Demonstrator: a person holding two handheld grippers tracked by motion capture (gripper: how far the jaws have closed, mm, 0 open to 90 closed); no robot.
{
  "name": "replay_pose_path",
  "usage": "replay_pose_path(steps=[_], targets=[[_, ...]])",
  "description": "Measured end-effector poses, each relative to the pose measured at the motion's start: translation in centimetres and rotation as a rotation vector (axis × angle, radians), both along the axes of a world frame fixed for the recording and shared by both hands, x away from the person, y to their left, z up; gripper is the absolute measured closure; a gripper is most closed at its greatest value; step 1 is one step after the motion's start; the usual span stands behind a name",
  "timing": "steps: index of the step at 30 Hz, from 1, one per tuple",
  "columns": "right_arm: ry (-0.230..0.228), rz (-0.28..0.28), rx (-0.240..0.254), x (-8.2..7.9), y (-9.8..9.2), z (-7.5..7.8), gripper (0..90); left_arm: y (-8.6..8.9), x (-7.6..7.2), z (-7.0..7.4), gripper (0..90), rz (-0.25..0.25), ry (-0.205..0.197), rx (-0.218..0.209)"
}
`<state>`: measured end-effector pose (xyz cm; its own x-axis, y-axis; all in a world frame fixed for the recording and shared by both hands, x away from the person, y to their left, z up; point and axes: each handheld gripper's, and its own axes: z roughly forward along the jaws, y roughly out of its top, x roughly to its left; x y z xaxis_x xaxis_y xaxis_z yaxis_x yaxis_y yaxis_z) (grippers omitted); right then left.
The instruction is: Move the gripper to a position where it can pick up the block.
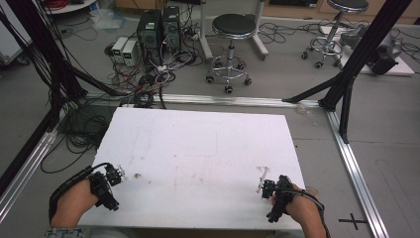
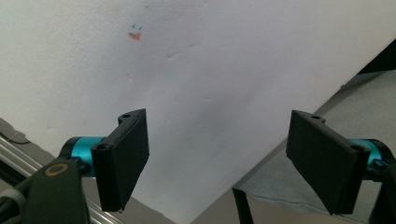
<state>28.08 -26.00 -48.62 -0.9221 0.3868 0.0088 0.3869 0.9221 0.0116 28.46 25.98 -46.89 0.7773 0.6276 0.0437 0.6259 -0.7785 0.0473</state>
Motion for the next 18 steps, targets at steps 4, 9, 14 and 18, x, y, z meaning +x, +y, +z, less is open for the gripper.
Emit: replay_pose_path(steps=[4, 9, 14, 18], targets=[[0.002, -0.012, 0.004, -0.08, -0.08, 0.11, 0.9, -0.05, -0.11, 0.08, 21.5, 0.003, -0.003, -0.007], [-0.004, -0.009, 0.013, -0.1, -0.15, 0.26, 0.9, -0.13, -0.11, 0.17, 21.6, -0.004, -0.006, -0.005], [0.003, -0.007, 0.009, -0.09, -0.09, 0.24, 0.9, -0.31, -0.05, 0.08, 21.6, -0.009, -0.002, -0.007], [0.0, -0.012, 0.013, -0.01, -0.23, 0.2, 0.9, -0.31, -0.05, 0.07, 21.5, -0.011, -0.001, -0.006]])
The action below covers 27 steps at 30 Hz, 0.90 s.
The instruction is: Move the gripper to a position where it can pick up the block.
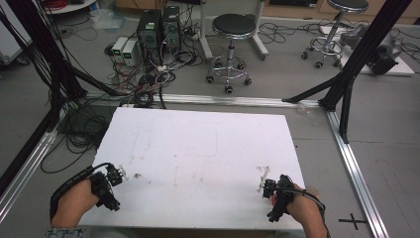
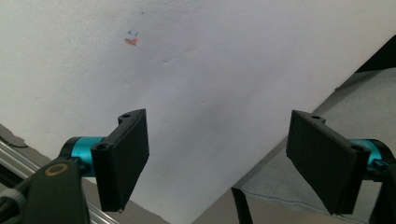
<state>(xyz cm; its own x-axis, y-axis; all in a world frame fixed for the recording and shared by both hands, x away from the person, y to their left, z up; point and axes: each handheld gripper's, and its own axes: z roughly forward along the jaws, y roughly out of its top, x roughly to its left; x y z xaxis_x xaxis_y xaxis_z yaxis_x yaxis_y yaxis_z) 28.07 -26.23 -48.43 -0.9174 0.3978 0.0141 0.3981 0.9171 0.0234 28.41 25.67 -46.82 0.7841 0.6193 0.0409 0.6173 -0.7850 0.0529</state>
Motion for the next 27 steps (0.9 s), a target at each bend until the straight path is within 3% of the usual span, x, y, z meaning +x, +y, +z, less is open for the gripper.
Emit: replay_pose_path(steps=[11, 16, 25, 27], targets=[[0.018, 0.011, 0.016, -0.1, -0.1, 0.0, 1.0, 0.1, -0.1, 0.3, 21.5, 0.001, -0.018, 0.001], [0.013, 0.016, 0.055, 0.4, -0.7, 0.2, 1.0, -0.2, -0.2, 0.5, 21.6, -0.004, -0.025, -0.006], [0.009, 0.084, 0.063, 1.7, -2.0, 0.8, 0.9, -0.5, -0.3, 0.7, 21.5, -0.016, -0.033, -0.011], [0.018, 0.132, 0.054, 2.3, -2.5, 1.0, 0.9, -0.5, -0.2, 0.7, 21.5, -0.024, -0.032, -0.013]])
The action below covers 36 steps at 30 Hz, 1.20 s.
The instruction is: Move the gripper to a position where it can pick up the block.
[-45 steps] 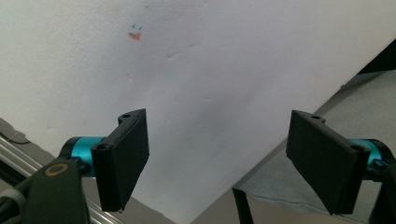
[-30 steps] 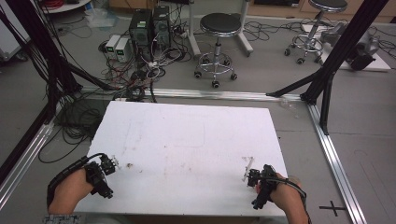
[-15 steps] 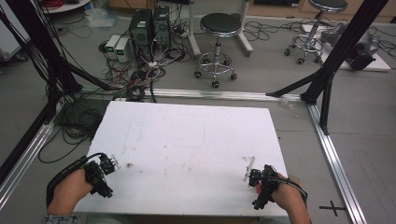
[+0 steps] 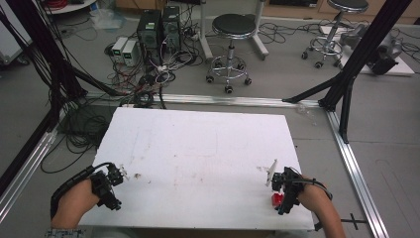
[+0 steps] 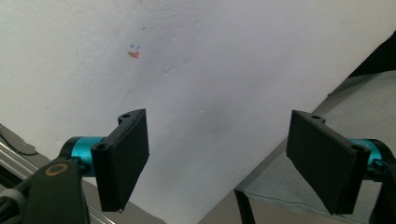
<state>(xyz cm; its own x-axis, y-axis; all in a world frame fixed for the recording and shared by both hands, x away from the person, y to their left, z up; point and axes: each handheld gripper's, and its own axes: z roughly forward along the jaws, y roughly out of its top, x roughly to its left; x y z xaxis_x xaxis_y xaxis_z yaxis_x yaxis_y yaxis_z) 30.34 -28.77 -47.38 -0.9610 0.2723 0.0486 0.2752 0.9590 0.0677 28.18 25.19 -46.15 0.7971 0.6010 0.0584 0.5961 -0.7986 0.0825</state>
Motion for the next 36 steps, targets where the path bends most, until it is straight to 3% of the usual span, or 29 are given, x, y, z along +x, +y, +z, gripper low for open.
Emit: replay_pose_path(steps=[3, 5, 8, 11, 19, 36], targets=[[0.015, 0.048, -0.015, 0.4, -0.5, 0.1, 1.0, 0.1, 0.0, 0.1, 21.6, 0.001, -0.003, 0.0], [0.017, 0.111, -0.036, 0.6, -0.9, 0.1, 0.9, 0.1, 0.0, 0.2, 21.5, 0.002, -0.003, -0.001], [0.03, 0.155, -0.074, 0.8, -1.2, 0.1, 1.0, 0.1, 0.0, 0.2, 21.5, 0.002, -0.005, -0.001], [0.028, 0.183, -0.08, 1.0, -1.5, 0.2, 1.0, 0.1, 0.0, 0.2, 21.5, 0.002, -0.003, -0.003], [0.029, 0.199, -0.087, 1.2, -1.0, 0.0, 1.0, 0.1, 0.0, 0.2, 21.5, 0.002, -0.006, -0.002], [0.037, 0.193, -0.076, 1.3, -0.3, -2.9, 1.0, 0.0, -0.1, 0.2, 21.6, 0.006, -0.011, -0.005]])
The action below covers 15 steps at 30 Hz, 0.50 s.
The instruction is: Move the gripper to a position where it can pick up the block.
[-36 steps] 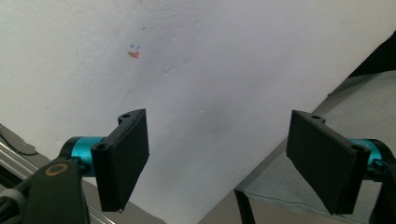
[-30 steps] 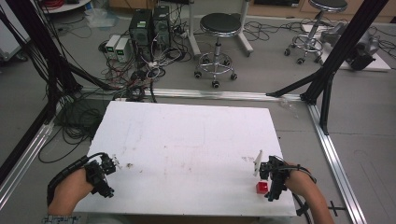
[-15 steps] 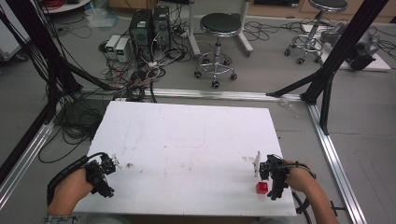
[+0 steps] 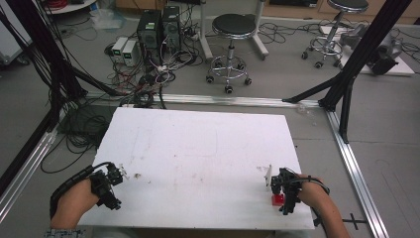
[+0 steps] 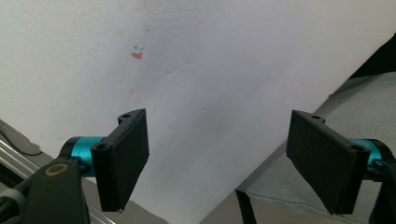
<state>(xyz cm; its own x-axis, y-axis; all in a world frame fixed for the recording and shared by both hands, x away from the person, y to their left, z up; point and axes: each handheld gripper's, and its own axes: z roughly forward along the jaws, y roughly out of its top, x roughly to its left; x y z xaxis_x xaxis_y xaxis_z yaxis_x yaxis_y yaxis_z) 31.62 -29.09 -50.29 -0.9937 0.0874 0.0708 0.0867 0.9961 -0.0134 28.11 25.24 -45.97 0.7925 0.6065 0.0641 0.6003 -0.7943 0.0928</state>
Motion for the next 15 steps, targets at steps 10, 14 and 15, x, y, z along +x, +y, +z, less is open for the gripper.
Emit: replay_pose_path(steps=[10, 14, 15], targets=[[-0.005, -0.009, 0.01, -0.1, 0.0, -1.7, 1.0, 0.0, 0.0, 0.0, 21.5, -0.003, 0.004, 0.003], [-0.004, -0.008, 0.012, -0.1, -0.1, -1.8, 1.0, 0.0, 0.1, 0.0, 21.6, -0.004, 0.004, 0.007], [-0.004, -0.01, 0.018, -0.1, -0.1, -1.9, 1.0, 0.0, 0.1, -0.1, 21.5, -0.004, 0.003, 0.005]])
